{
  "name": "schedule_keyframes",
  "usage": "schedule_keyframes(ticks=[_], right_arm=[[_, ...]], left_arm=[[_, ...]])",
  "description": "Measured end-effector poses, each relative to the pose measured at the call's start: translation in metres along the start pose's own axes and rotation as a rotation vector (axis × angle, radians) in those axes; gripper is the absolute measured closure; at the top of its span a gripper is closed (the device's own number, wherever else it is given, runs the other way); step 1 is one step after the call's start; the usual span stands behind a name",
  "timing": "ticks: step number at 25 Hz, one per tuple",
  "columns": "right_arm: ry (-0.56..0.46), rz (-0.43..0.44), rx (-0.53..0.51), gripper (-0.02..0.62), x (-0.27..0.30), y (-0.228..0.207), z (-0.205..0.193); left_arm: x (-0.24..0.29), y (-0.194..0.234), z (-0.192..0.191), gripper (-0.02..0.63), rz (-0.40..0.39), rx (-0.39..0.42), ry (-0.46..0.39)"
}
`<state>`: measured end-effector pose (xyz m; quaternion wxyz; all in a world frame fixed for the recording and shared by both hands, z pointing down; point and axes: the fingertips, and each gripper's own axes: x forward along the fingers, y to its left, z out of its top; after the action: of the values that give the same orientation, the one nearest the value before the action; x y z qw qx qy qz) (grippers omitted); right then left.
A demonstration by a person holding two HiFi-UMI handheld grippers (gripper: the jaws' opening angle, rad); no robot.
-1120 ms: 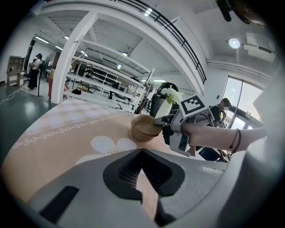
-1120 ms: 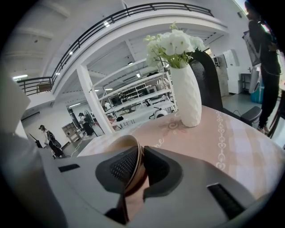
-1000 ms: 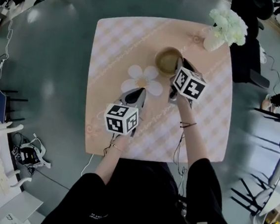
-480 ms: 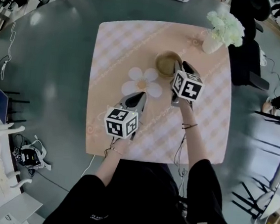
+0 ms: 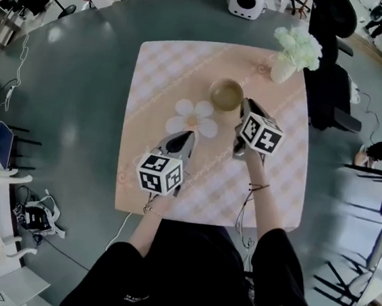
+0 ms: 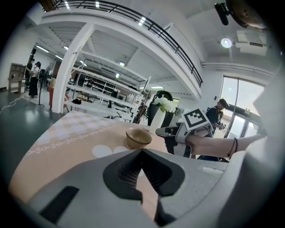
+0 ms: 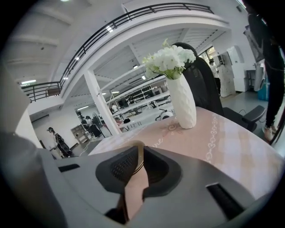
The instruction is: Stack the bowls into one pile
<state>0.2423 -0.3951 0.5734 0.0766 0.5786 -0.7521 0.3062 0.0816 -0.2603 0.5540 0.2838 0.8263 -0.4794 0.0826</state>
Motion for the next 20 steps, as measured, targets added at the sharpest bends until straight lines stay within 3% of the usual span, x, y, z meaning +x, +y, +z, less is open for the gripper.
schedule_keyframes(ticks=[4, 9, 20], right_arm=[[-0.019, 0.06, -0.002, 0.597, -0.022, 0.005, -0.001], [-0.067, 0.172, -0.01, 0.601, -0.053, 0.031, 0.004], [-0.201, 0.364, -0.148, 0.601, -0.132, 0.101, 0.016]], left_arm=[[-0.015, -0.007, 0.013, 0.609, -0.006, 0.025, -0.055], [-0.039, -0.012, 0.028, 0.609, -0.021, 0.057, -0.115], [-0.106, -0.014, 0.068, 0.609, -0.051, 0.132, -0.273]])
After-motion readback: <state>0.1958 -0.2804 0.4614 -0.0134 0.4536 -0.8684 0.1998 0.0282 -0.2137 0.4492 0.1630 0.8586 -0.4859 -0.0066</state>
